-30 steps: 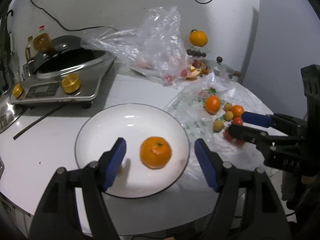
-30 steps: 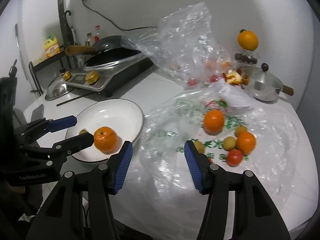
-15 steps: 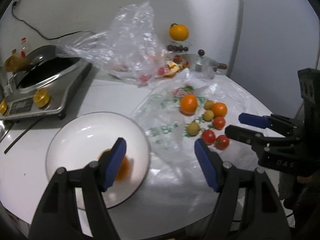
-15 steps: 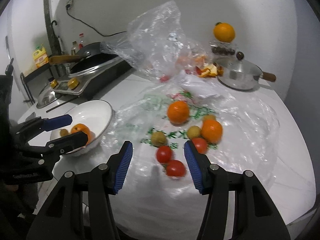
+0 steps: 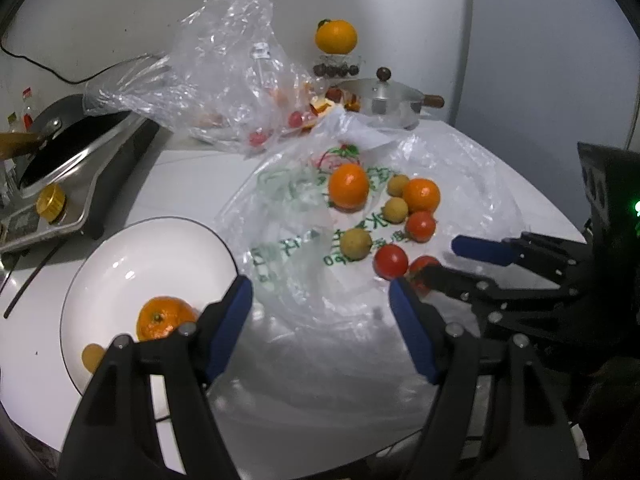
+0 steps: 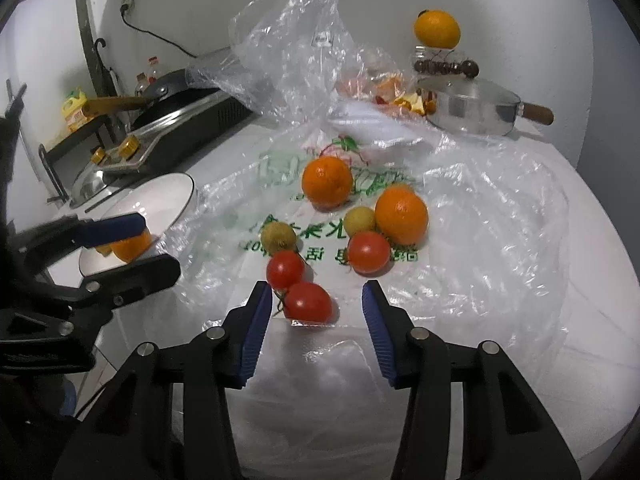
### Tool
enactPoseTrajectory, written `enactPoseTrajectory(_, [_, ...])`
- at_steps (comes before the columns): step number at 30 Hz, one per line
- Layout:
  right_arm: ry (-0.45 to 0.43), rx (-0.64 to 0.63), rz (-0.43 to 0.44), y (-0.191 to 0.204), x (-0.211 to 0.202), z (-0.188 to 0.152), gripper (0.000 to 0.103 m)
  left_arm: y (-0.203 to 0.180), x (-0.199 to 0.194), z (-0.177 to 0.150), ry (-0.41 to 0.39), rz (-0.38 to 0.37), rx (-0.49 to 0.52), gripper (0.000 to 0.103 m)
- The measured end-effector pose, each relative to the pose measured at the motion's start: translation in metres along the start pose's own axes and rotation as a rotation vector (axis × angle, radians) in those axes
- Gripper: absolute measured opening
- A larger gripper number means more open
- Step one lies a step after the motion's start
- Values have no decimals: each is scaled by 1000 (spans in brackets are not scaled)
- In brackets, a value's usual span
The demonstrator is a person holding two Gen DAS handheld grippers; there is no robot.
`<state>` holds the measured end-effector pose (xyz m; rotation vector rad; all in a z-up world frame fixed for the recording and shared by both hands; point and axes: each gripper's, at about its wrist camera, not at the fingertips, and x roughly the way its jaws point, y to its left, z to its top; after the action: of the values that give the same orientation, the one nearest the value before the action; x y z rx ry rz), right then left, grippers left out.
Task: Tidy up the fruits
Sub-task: 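Move both tools back over the bag toward the red tomatoes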
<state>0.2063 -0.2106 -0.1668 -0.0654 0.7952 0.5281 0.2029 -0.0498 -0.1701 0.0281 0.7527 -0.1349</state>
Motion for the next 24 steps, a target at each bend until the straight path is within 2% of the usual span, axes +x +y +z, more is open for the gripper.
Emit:
enactPoseTrajectory(6, [19, -41, 19, 3, 10, -2, 49, -3, 8, 1, 23, 14, -11, 72])
enactPoseTrajectory(13, [37, -98, 49, 8, 16, -6, 32, -10, 18, 5, 41, 12, -1, 72])
enactPoseTrajectory(24, [-13, -57, 29, -21, 0, -1, 31, -31, 29, 13, 46, -6, 44, 72])
